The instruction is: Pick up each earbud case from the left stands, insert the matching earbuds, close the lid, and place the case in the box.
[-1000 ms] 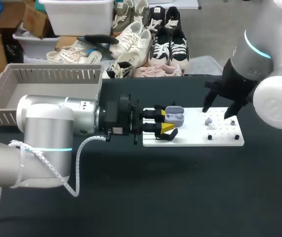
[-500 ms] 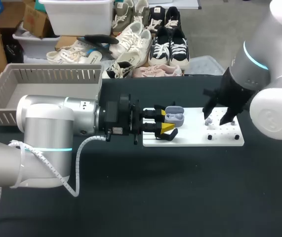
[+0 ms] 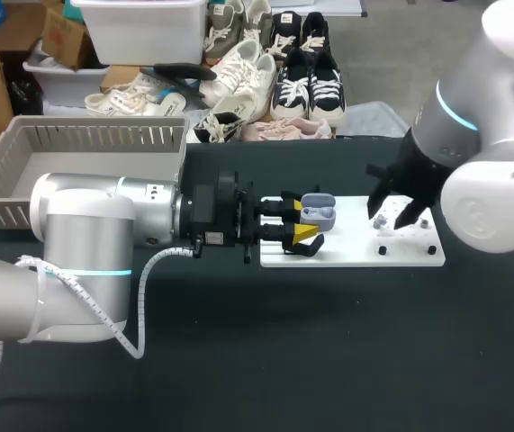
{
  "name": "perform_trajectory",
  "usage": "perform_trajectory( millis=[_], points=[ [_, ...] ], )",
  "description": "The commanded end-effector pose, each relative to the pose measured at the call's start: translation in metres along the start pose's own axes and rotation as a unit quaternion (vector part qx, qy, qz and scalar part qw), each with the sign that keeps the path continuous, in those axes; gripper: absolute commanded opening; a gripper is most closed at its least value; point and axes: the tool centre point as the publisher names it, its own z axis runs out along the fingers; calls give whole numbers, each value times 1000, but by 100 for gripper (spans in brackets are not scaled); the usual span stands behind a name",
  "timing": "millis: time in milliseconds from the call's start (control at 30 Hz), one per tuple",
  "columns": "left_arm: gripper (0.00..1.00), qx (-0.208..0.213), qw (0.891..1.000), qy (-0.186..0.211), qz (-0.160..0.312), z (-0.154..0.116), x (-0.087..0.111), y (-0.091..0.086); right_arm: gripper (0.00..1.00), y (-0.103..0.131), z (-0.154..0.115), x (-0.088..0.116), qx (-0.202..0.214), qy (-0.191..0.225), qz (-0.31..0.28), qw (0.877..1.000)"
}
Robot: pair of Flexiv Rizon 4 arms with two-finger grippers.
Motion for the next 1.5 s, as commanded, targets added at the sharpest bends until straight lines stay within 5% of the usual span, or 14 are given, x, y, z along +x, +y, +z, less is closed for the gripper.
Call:
perform_trajectory(
  millis=[33,1167,1400,1500],
  points=[
    [0,-1,1000,-1,0,0,1,0,42,1,5,-3,-4,-4,6,1000],
    [0,-1,1000,-1,0,0,1,0,35,0,17,-9,-8,-2,23,1000],
    [0,-1,1000,-1,0,0,1,0,25,0,19,-10,-9,1,23,1000],
    [0,-1,1000,-1,0,0,1,0,10,0,20,-10,-7,3,23,1000]
  ],
)
